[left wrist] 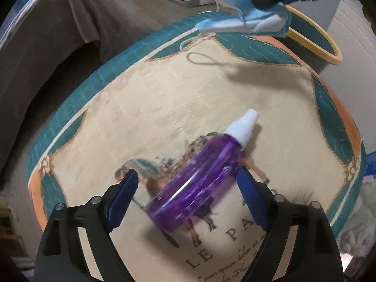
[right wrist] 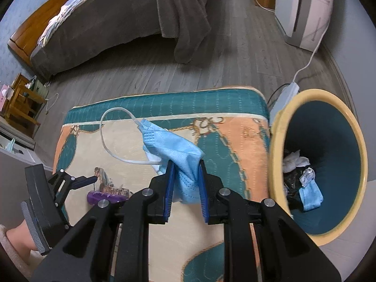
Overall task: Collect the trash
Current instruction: 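Grasp the blue face mask with the right gripper while the left grasps the purple spray bottle, then carry the mask and purple bottle over the bin with both grippers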
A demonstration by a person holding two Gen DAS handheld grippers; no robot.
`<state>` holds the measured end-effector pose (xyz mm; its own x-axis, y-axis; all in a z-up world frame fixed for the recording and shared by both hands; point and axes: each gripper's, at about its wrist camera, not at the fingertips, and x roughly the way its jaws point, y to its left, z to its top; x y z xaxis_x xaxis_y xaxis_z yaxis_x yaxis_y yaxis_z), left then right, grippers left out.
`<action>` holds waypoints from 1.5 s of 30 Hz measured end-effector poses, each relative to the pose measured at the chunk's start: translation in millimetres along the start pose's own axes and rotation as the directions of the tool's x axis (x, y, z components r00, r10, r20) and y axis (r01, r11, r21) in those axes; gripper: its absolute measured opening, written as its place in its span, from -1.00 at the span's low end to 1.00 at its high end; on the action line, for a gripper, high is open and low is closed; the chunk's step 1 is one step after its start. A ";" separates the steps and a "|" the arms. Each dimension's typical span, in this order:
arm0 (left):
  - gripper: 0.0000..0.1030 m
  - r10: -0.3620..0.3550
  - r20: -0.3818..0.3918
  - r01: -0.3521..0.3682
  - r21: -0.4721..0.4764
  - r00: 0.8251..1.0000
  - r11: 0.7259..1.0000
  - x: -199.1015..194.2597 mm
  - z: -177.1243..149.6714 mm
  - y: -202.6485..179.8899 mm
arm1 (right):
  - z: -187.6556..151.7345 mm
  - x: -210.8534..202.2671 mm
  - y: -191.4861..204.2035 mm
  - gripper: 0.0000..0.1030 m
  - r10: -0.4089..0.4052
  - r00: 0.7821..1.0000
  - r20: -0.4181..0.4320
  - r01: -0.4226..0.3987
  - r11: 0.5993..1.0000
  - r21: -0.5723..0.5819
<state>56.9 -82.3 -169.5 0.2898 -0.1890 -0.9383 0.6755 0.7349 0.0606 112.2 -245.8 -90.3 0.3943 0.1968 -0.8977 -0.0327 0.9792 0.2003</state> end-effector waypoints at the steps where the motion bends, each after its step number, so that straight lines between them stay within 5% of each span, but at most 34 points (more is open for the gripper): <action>1: 0.61 -0.006 -0.002 0.006 0.007 1.000 1.000 1.2 2.8 -4.7 | -0.6 -2.4 -4.1 -0.63 -0.001 1.000 0.003 0.001 1.000 0.005; 5: -0.03 -0.029 -0.013 0.029 0.035 1.000 0.999 4.1 8.9 -14.8 | -2.6 -14.4 -19.8 -0.63 -0.002 1.000 0.022 0.002 1.000 0.031; 9: -0.31 -0.044 -0.001 0.044 0.022 0.999 0.999 1.6 18.0 -18.6 | -5.2 -28.0 -34.8 -0.63 -0.002 0.999 0.047 0.000 0.999 0.054; 23: -0.35 -0.022 0.209 0.035 -0.062 0.978 0.997 -56.7 65.2 -25.5 | -10.1 -76.0 -108.1 -0.63 -0.094 0.984 0.153 0.068 0.983 0.169; 31: -0.35 -0.072 0.333 0.080 -0.011 0.940 0.997 -94.0 109.5 -69.5 | -20.8 -85.5 -172.2 -0.63 -0.178 0.970 0.167 0.117 0.940 0.322; 36: -0.35 -0.139 0.345 0.131 0.047 0.928 0.990 -86.8 152.2 -110.7 | -33.0 -75.6 -203.0 -0.63 -0.199 0.971 0.132 0.129 0.902 0.411; 45: -0.35 -0.169 0.309 0.144 0.101 0.936 0.984 -49.6 207.1 -161.8 | -44.5 -64.4 -228.8 -0.63 -0.193 0.975 0.113 0.114 0.863 0.493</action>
<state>73.6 -326.7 -62.3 0.3670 -0.5024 -0.7829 0.7750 0.6306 -0.0414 53.5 -480.3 -95.7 0.4947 -0.0031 -0.8691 0.4691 0.8427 0.2640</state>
